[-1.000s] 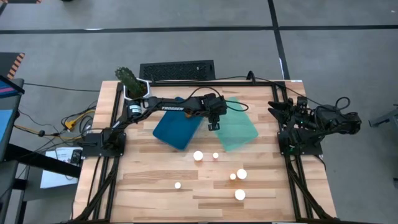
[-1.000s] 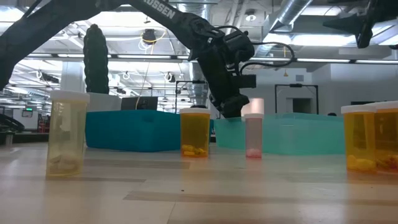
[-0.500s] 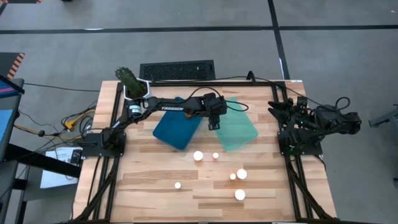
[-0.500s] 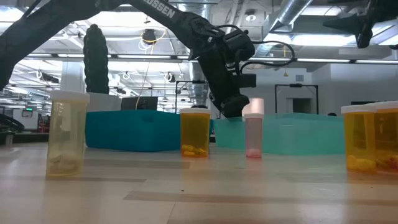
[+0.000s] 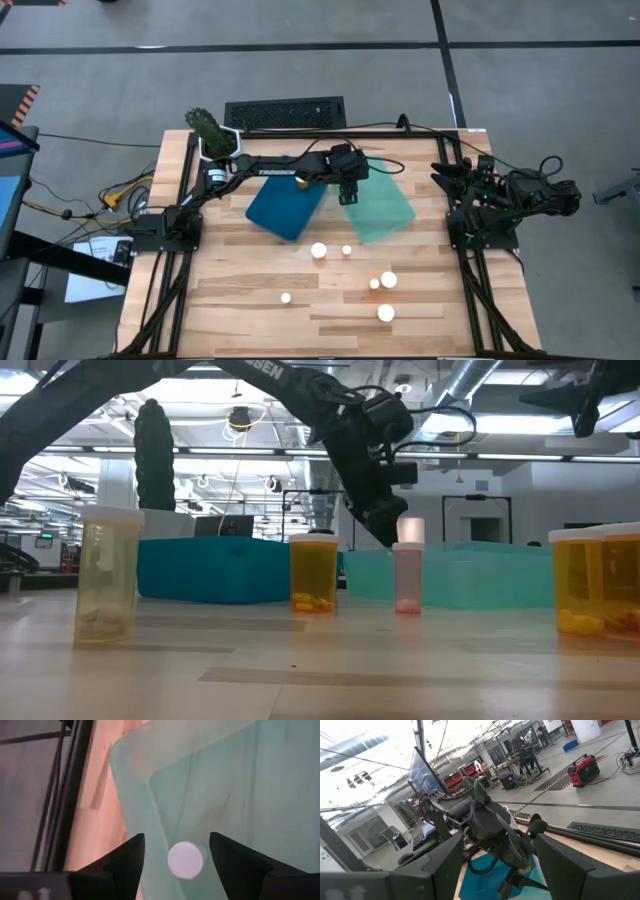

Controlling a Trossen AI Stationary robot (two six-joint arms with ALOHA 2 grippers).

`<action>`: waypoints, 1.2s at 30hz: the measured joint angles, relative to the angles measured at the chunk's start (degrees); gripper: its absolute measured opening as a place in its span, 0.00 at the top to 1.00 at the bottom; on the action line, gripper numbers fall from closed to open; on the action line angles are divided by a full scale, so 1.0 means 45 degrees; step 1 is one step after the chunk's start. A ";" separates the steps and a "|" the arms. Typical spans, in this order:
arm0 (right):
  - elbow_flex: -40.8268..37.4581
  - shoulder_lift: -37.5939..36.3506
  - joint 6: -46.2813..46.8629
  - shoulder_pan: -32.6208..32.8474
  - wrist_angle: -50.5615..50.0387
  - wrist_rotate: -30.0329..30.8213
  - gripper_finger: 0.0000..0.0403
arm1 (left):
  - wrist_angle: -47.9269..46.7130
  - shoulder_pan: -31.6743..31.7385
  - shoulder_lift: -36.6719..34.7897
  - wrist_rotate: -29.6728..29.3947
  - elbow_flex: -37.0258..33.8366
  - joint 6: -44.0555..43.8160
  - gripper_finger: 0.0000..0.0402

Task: Pick and place medicine bottles into bin by pill shape (circle, oval)
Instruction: Put the pink pill bottle into the green bin

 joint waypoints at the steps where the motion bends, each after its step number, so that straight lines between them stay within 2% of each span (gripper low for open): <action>1: 0.0005 0.0000 -0.0001 0.0000 0.0005 0.0000 0.35 | -0.0268 0.0000 0.0000 -0.0034 0.0172 0.0070 0.46; 7: 0.0001 0.0005 0.0000 -0.0001 0.0001 0.0000 0.35 | -0.2571 0.0000 0.0000 -0.0192 0.1759 0.0062 0.46; 13: 0.0004 0.0000 -0.0005 0.0000 0.0000 0.0000 0.35 | -0.5011 -0.0248 -0.0015 0.1254 0.3914 -0.1293 0.46; 18: 0.0004 0.0000 0.0000 -0.0005 0.0004 -0.0143 0.35 | -0.6218 -0.1030 -0.0035 0.2407 0.5359 -0.1818 0.46; 25: 0.0002 0.0001 0.0000 -0.0001 -0.0023 -0.0649 0.35 | -0.6519 -0.2712 -0.0499 0.2550 0.5145 -0.1851 0.46; 29: 0.0005 0.0000 0.0005 0.0000 -0.0143 -0.0661 0.35 | -0.6320 -0.3532 -0.0525 0.2182 0.5078 -0.1931 0.46; 36: 0.0000 0.0003 0.0314 0.0000 -0.0769 -0.0712 0.35 | -0.4743 -0.4475 -0.0515 0.2212 0.3681 -0.2432 0.46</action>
